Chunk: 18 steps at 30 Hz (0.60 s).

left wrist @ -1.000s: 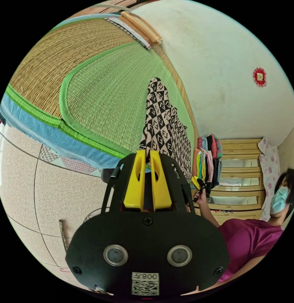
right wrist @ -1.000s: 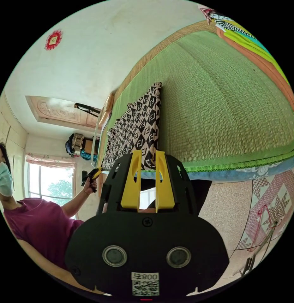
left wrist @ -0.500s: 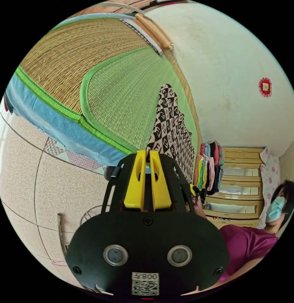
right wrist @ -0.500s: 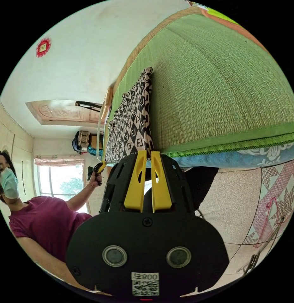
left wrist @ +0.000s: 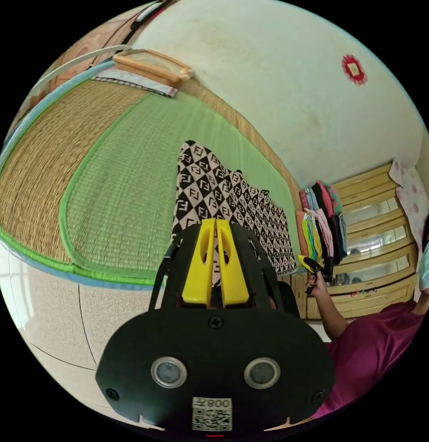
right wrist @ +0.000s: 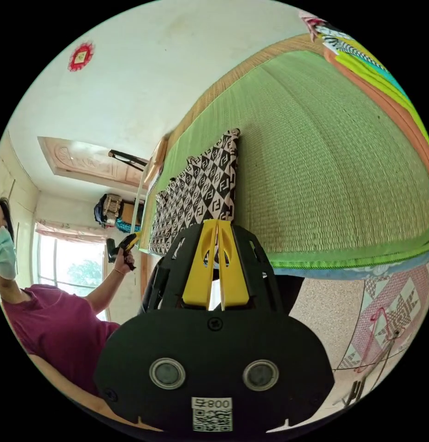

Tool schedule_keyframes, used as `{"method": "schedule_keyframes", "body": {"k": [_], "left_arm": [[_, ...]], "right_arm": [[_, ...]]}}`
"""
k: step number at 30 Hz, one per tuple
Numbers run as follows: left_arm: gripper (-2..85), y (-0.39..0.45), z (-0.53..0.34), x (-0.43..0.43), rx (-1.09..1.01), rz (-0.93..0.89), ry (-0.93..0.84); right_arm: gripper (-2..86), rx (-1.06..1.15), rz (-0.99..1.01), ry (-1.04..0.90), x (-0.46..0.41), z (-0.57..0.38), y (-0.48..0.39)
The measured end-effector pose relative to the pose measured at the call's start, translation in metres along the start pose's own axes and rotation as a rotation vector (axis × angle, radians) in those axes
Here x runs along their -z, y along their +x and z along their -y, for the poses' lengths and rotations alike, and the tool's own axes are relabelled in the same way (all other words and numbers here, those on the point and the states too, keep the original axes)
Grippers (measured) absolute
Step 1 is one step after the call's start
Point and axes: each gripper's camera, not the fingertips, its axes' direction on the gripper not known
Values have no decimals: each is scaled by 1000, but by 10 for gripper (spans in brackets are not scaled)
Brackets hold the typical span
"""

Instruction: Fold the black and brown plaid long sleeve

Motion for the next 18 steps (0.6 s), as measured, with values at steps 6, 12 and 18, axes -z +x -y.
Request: {"method": "schedule_keyframes", "body": {"k": [6,12,18], "left_arm": [[4,34,21,-76,-27,70,-193],[24,80,6,-63,-79,-34,-159],[59,177,-13,-104,-283,-120,-281]], "right_arm": [[10,-60,52,-35,-27,-9,24],[80,-116,149,47,-2,-51,54],[103,-114,234,7,-25,-71,67]]}}
